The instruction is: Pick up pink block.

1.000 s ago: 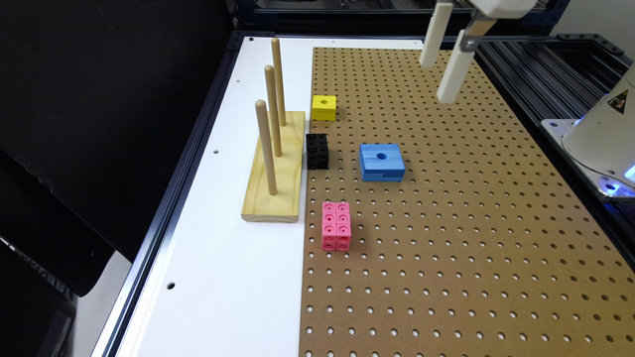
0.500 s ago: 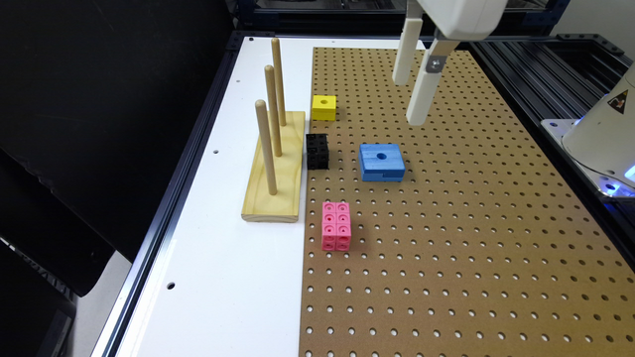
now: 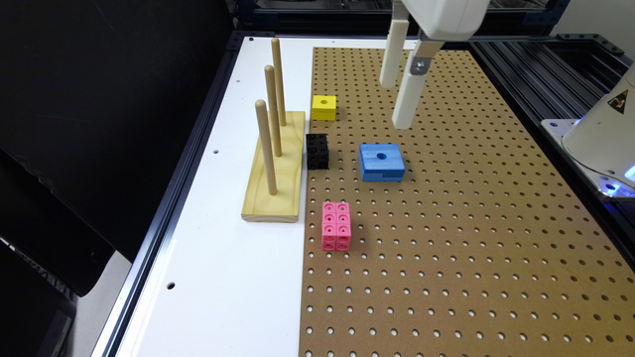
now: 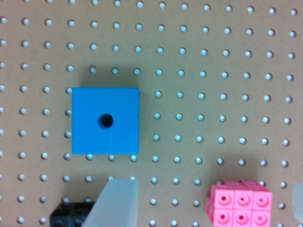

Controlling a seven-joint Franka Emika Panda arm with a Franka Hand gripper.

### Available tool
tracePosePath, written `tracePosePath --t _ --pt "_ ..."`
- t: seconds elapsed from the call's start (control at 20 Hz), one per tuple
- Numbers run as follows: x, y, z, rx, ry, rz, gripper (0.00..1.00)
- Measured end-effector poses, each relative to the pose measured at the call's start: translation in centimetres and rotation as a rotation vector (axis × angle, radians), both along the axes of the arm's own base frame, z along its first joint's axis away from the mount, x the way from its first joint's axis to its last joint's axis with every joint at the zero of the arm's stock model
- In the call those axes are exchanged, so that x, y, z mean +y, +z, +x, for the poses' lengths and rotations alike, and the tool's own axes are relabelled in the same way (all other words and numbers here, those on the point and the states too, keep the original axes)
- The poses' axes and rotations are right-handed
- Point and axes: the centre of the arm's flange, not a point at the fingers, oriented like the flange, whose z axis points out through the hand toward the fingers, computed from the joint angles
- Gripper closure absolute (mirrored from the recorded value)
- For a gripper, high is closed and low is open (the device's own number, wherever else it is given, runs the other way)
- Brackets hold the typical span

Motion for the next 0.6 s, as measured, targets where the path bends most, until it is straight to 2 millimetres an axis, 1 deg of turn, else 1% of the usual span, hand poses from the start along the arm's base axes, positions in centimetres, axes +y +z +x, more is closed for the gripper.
tracePosePath --t 0.2,0.35,0.45,0.6 --pt "2.3 -0.4 1.6 0.004 -0.001 0.015 0.0" --pt "3.9 -0.7 2.3 0.008 -0.001 0.022 0.0" --pt "4.5 -0.8 2.3 0.011 -0.001 0.024 0.0" --pt "4.7 -0.8 2.2 0.011 -0.002 0.025 0.0"
